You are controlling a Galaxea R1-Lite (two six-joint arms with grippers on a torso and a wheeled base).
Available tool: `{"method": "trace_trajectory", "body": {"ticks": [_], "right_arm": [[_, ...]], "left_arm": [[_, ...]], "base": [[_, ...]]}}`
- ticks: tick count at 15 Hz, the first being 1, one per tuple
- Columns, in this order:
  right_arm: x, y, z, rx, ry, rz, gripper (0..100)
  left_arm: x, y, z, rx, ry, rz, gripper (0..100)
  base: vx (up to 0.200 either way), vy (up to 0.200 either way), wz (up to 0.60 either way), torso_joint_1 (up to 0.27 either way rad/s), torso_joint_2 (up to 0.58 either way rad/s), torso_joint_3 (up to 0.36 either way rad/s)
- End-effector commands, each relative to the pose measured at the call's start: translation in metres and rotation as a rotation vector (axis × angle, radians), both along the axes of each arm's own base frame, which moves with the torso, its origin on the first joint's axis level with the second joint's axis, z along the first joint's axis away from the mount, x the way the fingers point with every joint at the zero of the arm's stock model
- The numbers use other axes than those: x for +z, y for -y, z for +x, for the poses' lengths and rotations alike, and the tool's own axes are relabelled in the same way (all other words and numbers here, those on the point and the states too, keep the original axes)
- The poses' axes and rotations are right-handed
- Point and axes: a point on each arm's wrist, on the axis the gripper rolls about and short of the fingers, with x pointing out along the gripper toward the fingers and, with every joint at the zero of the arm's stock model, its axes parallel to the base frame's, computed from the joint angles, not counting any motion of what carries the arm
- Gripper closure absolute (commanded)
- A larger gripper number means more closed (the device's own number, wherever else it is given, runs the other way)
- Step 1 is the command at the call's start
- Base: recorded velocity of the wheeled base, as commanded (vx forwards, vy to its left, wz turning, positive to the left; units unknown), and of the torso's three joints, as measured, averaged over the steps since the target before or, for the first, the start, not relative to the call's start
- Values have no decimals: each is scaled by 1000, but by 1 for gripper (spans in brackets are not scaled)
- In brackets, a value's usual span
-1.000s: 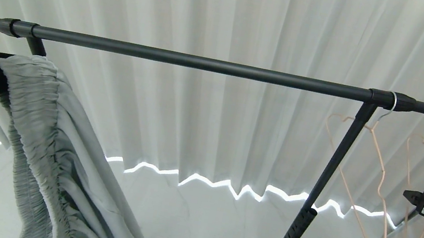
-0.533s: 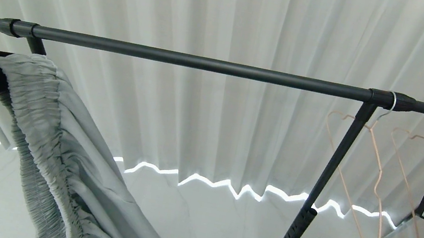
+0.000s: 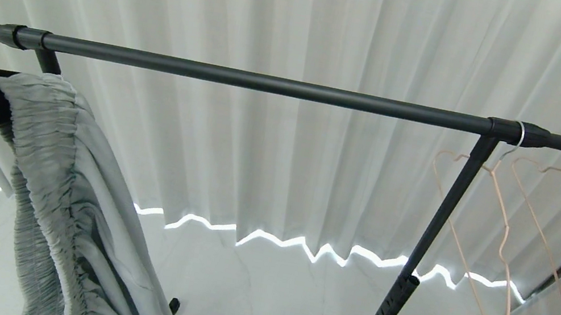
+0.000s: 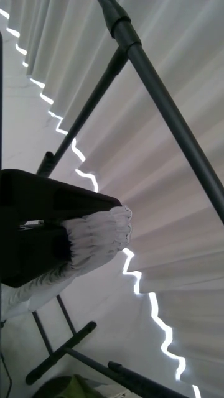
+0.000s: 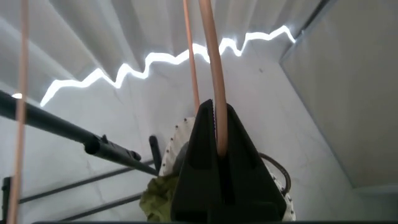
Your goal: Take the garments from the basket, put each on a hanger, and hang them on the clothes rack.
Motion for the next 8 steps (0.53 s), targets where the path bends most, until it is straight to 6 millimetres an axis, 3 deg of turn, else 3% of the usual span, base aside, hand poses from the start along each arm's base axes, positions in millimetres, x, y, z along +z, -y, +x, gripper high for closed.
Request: {"method": "trace_trajectory", "body": {"ticks": [1, 6, 8], "right_arm": [[13, -1, -13, 15, 55, 0, 100], [25, -4, -64, 28, 34, -2, 100], [27, -5, -83, 32, 10, -15, 100]], "left_arm": [[0, 0, 0, 0, 1, 0, 100], [-3, 0, 1, 5, -2, 29, 100], [-3, -1, 2, 19, 0, 30, 100]], "base": [[0, 0, 0, 0, 0, 0], [0, 0, 0, 0, 0, 0], [-200, 0, 0, 2, 2, 7]]}}
